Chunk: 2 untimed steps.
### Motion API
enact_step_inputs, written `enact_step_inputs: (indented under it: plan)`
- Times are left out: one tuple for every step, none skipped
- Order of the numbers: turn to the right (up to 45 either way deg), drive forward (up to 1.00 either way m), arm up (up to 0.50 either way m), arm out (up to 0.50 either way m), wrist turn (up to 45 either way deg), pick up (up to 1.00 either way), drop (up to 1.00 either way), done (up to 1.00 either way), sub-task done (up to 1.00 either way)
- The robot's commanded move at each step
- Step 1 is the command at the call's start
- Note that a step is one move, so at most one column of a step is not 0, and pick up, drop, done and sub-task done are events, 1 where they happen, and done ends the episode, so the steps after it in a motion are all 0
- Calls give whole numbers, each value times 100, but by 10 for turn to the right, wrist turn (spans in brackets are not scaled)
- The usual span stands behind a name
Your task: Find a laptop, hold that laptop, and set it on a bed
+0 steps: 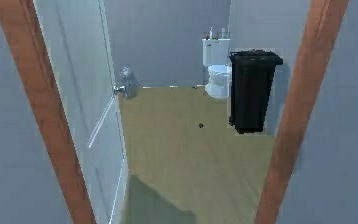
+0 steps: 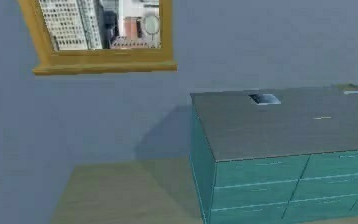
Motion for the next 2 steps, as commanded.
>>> enact_step_inputs:
  plan:
    - [0, 100, 0, 0, 0, 0, 0, 0, 0]
    - [-30, 0, 0, 0, 0, 0, 0, 0, 0]
